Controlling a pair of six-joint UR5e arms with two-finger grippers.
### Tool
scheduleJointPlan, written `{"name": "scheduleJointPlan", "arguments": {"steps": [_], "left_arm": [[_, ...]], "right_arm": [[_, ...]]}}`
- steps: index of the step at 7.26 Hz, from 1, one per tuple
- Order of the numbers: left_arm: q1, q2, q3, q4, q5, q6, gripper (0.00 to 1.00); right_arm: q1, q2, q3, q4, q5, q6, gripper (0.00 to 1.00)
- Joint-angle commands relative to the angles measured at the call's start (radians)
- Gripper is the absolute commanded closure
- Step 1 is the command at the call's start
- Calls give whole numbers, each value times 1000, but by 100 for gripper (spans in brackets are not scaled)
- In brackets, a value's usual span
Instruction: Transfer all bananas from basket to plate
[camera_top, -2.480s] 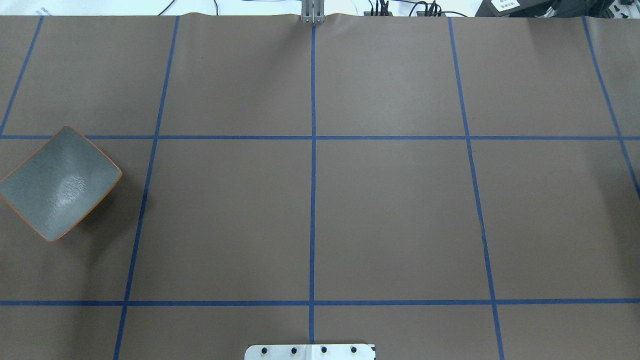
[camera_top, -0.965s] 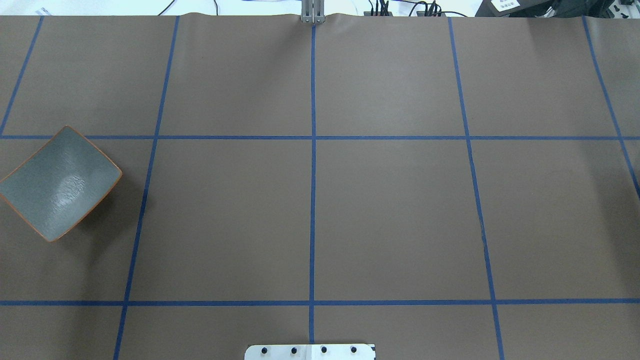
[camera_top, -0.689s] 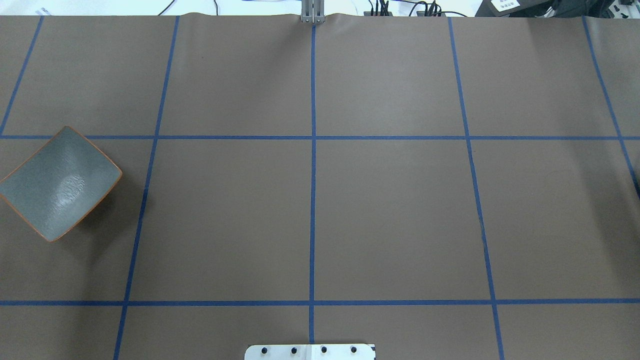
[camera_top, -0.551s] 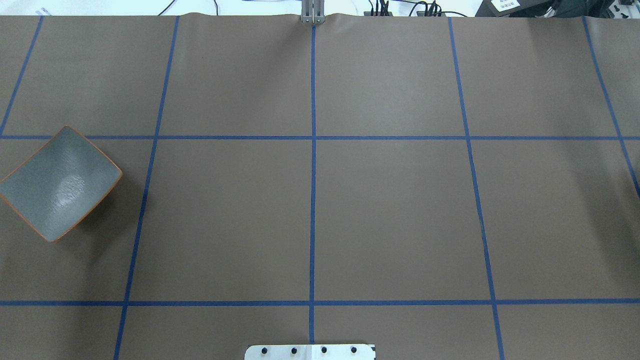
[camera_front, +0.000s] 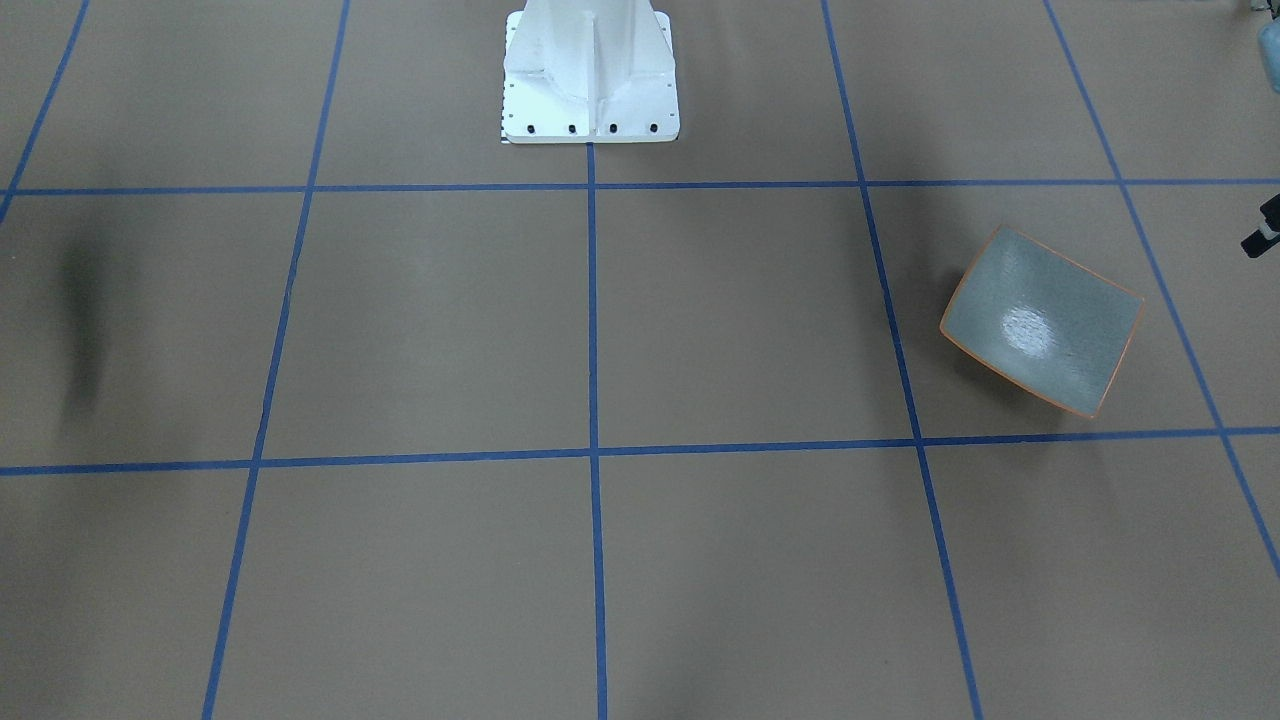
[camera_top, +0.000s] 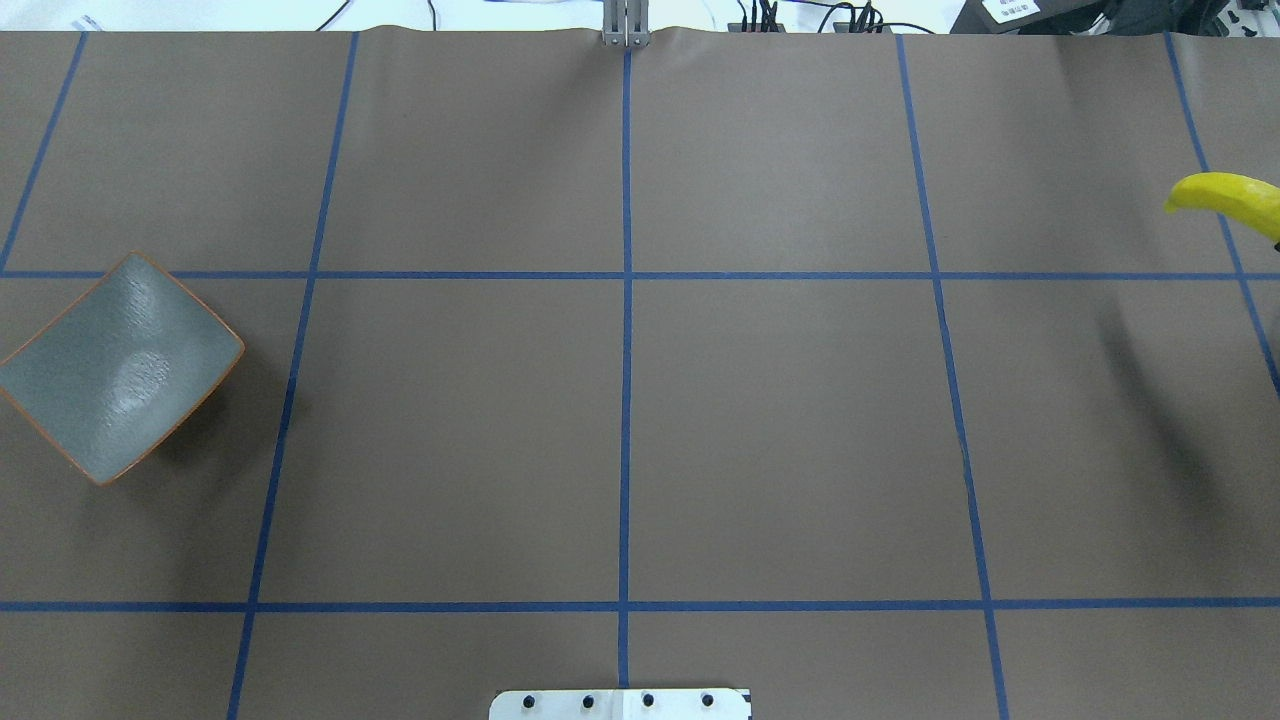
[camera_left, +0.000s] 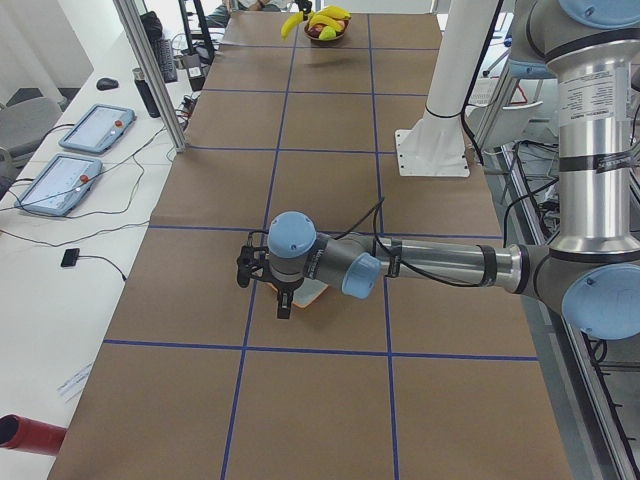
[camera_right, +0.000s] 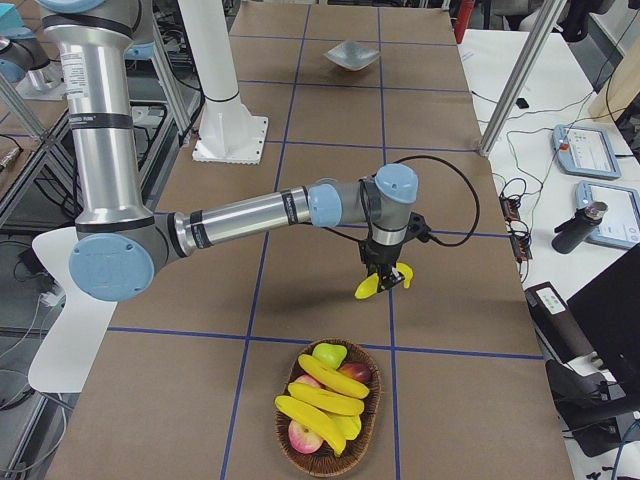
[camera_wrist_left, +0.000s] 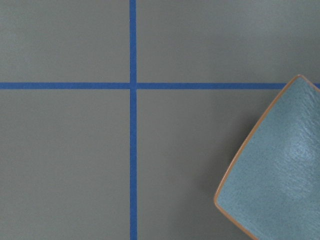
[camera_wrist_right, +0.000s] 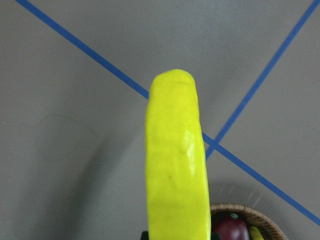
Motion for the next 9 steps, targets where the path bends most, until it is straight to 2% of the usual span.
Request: {"name": "scheduleJointPlan", "arguments": {"steps": [1,3,5,6,8,9], "left_arm": [[55,-131,0,-4,-20,-204,0],[164,-278,-4,-4,-17,-434,0],[276,-440,0,1,-9,-708,0],[331,-522,6,10,2,-854,0],[420,-603,16,13,61,-1057,0],[475,-637,26,7,72,-1132,0]], "right_arm": [[-142,103,25,0,-4,215,100],[-268,214,36,0,-33,459,100],[-383,280,75,-1,-73,627,100],[-447,323,100,-4,-128,730,100],[-579,363,151,-9,-281,829,100],[-615,390,154,-9,-317,858,100]]}}
